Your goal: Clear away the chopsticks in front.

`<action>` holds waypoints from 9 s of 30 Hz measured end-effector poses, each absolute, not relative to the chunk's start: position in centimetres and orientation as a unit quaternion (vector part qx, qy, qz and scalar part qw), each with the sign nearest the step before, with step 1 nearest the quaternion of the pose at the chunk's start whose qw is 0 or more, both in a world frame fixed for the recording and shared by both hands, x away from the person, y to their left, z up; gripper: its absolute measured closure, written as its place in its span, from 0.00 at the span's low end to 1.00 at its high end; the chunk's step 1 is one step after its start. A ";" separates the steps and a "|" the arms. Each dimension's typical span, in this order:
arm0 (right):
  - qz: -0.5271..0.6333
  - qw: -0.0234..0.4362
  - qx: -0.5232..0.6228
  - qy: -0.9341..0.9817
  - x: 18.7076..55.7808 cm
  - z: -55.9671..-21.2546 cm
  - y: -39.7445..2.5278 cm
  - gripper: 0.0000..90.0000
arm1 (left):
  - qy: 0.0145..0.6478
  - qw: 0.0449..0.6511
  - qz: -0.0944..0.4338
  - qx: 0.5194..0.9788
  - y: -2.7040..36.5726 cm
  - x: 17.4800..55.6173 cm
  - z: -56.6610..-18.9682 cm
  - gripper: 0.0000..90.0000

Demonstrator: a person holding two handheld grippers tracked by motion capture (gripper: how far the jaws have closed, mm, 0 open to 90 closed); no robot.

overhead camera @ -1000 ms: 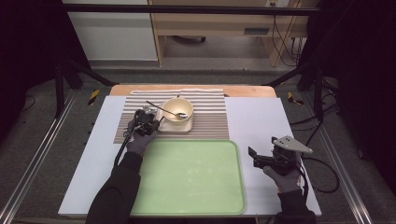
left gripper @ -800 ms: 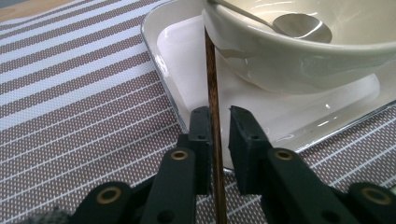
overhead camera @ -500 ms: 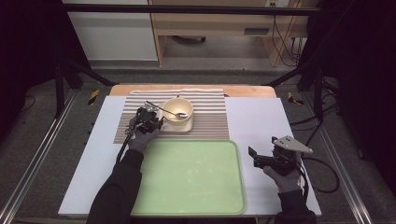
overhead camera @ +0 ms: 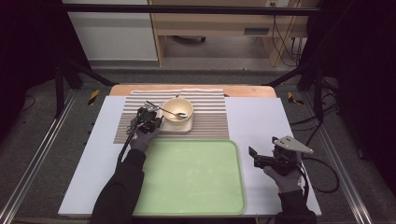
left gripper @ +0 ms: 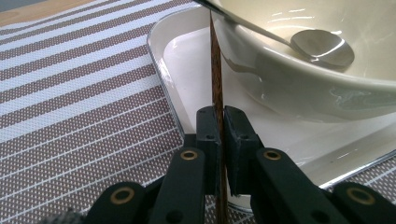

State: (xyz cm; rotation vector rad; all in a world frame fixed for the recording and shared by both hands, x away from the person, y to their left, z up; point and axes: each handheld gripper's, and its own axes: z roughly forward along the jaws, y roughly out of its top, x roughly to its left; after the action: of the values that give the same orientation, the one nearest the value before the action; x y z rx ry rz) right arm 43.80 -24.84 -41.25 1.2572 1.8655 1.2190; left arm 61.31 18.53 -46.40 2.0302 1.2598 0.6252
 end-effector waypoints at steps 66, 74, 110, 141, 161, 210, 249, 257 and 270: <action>0.457 0.293 0.465 0.699 43.4 -41.0 -24.5 0.02 | 0.511 0.369 0.245 0.737 27.0 46.1 -43.3 0.94; 0.455 0.296 0.461 0.702 43.3 -40.9 -24.3 0.02 | 0.501 0.376 0.239 0.742 26.5 44.1 -43.3 0.94; 0.451 0.292 0.464 0.704 43.3 -41.1 -23.8 0.04 | 0.431 0.360 0.176 0.809 19.9 39.6 -46.2 0.94; 0.444 0.292 0.467 0.707 43.4 -41.2 -23.8 0.04 | 0.381 0.385 0.157 0.826 18.3 41.7 -45.1 0.86; 0.443 0.291 0.467 0.708 43.5 -41.3 -23.7 0.04 | 0.347 0.339 0.146 0.862 14.5 46.5 -46.9 0.99; 0.437 0.294 0.466 0.711 43.5 -41.4 -23.6 0.04 | 0.433 0.314 0.195 0.822 22.2 44.8 -46.9 0.99; 0.443 0.297 0.471 0.703 43.5 -41.4 -24.0 0.02 | 0.419 0.432 0.222 0.767 22.7 46.2 -42.0 0.46; 0.444 0.300 0.475 0.698 43.5 -41.3 -24.0 0.04 | 0.423 0.450 0.236 0.750 23.2 47.9 -40.0 0.38; 0.453 0.297 0.480 0.691 43.6 -41.2 -24.2 0.05 | 0.434 0.454 0.257 0.734 23.2 51.1 -38.1 0.33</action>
State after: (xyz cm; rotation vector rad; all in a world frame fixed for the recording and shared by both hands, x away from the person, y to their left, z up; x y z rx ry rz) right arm 43.56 -24.22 -41.16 1.2755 1.8360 1.2038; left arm 51.06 23.19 -38.13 1.8121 1.0718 0.6332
